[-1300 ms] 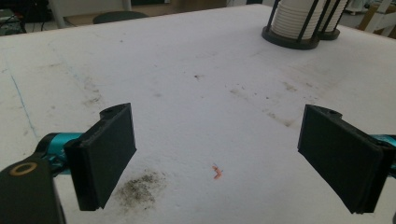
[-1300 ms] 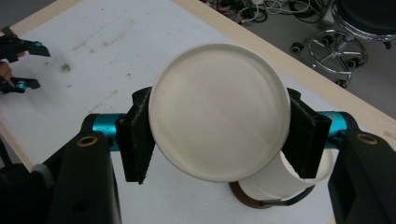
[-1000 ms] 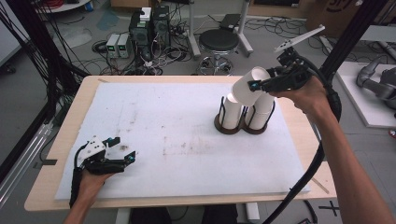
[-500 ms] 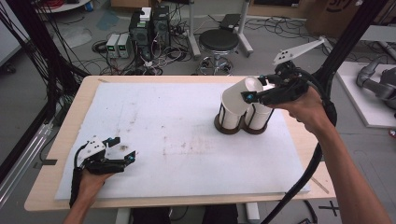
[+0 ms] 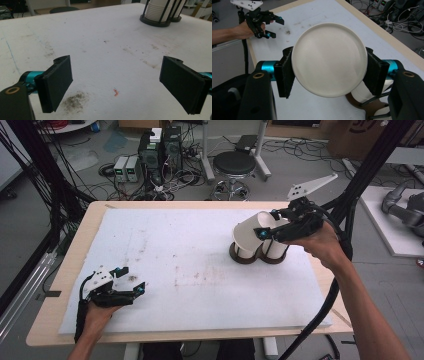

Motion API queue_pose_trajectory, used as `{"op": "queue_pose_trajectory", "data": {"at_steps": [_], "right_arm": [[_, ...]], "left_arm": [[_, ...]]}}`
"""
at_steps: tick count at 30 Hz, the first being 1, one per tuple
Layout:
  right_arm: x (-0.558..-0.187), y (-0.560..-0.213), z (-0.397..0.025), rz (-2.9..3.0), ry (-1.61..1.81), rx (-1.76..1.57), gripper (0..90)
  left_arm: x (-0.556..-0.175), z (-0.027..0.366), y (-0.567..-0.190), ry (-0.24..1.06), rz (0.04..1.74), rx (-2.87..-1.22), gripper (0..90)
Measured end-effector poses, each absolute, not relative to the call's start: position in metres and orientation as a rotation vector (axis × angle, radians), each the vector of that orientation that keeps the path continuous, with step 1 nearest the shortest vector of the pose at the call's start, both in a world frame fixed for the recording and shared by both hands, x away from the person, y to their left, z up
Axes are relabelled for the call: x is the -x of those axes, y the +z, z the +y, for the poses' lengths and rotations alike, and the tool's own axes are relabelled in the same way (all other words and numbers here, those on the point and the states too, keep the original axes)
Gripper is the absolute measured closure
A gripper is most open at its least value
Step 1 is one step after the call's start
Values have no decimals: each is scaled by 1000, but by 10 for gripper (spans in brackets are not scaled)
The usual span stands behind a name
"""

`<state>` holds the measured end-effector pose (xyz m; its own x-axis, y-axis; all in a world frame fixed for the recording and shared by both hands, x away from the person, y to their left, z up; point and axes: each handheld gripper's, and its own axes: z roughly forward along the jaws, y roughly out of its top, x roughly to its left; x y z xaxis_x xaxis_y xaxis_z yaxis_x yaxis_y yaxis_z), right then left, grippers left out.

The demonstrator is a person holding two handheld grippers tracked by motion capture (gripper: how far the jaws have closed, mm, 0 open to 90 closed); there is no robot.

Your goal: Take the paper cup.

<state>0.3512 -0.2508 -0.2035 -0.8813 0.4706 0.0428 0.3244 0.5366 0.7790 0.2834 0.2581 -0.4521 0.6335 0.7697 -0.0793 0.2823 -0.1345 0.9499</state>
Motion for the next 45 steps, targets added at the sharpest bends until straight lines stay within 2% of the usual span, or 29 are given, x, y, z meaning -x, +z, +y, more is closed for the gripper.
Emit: {"op": "queue_pose_trajectory", "data": {"at_steps": [19,45], "right_arm": [[-346,-242,-249,2600,1380,-635,358],[-345,-271,-247,2611,1412,-649,359]], "left_arm": [[-283,258,-452,534,862,-1708,111],[-283,258,-452,532,863,-1708,111]]}}
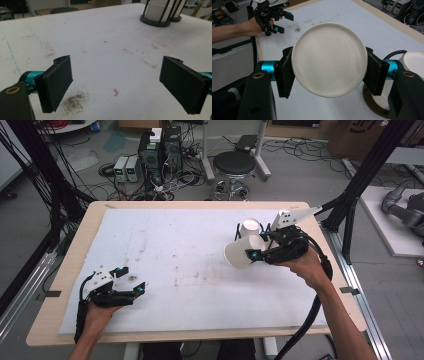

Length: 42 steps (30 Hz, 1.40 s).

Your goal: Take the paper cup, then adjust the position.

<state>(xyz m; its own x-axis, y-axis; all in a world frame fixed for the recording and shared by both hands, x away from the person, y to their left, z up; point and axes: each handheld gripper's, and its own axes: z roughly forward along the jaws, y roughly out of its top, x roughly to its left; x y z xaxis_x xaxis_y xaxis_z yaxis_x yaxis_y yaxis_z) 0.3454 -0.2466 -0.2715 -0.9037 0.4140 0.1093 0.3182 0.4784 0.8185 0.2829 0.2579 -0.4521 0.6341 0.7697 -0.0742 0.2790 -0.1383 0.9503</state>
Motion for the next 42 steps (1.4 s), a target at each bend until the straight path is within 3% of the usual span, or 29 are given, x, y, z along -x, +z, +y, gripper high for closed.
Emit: {"op": "queue_pose_trajectory", "data": {"at_steps": [33,42], "right_arm": [[-347,-279,-253,2603,1431,-658,359],[-347,-279,-253,2608,1440,-646,359]], "left_arm": [[-283,259,-451,531,876,-1700,84],[-282,261,-431,485,816,-1657,72]]}}
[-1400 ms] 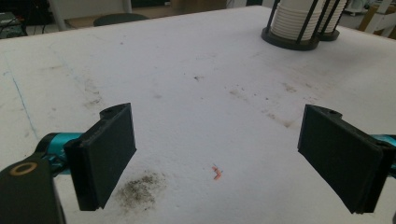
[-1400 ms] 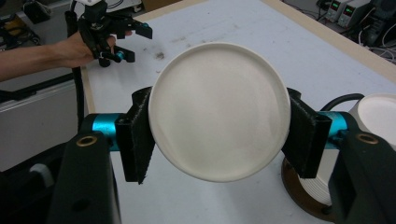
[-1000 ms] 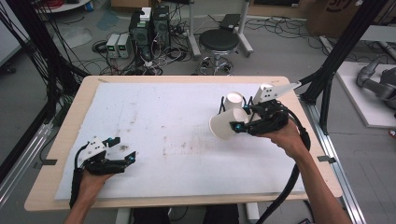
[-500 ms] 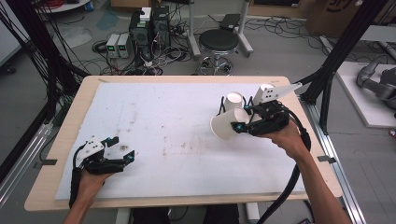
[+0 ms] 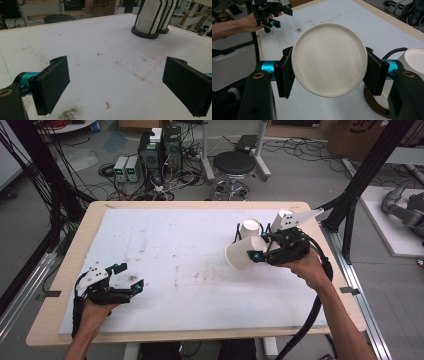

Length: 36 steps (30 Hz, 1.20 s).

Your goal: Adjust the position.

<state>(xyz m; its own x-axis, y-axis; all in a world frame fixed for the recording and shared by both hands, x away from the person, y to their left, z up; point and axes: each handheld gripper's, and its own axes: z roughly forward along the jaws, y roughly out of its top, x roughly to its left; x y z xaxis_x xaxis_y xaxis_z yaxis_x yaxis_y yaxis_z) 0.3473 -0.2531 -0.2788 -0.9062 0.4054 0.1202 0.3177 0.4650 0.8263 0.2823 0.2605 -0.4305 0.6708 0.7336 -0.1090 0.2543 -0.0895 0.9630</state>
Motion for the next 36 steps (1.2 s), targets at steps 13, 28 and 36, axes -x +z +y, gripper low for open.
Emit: {"op": "queue_pose_trajectory", "data": {"at_steps": [13,28,36], "right_arm": [[-350,-280,-240,2637,1473,-584,359],[-351,-289,-212,2661,1535,-510,359],[-352,-293,-205,2665,1566,-487,359]], "left_arm": [[-288,262,-399,282,702,-1724,71],[-300,232,-372,158,506,-1765,72],[-307,214,-363,131,442,-1793,72]]}}
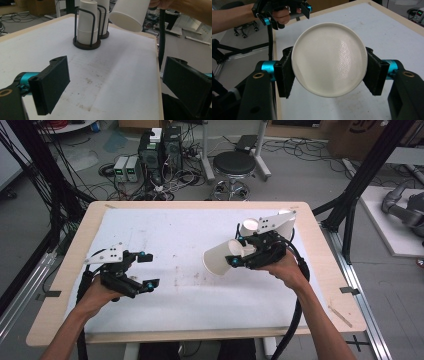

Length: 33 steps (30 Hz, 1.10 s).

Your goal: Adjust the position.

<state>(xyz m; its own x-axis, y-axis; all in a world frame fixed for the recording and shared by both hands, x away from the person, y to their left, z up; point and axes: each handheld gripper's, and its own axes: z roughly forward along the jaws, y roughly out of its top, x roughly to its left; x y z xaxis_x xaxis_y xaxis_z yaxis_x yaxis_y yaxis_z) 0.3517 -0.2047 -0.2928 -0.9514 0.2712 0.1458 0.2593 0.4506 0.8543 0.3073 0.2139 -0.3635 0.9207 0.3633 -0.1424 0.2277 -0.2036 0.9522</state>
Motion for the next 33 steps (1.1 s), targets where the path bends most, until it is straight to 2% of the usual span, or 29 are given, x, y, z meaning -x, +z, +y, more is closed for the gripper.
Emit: {"op": "queue_pose_trajectory", "data": {"at_steps": [14,33], "right_arm": [[-351,-298,-201,2661,1632,-462,359],[-346,-300,-190,2654,1722,-403,359]], "left_arm": [[-324,205,-353,46,343,-1782,72],[-342,174,-349,-72,212,-1756,72]]}}
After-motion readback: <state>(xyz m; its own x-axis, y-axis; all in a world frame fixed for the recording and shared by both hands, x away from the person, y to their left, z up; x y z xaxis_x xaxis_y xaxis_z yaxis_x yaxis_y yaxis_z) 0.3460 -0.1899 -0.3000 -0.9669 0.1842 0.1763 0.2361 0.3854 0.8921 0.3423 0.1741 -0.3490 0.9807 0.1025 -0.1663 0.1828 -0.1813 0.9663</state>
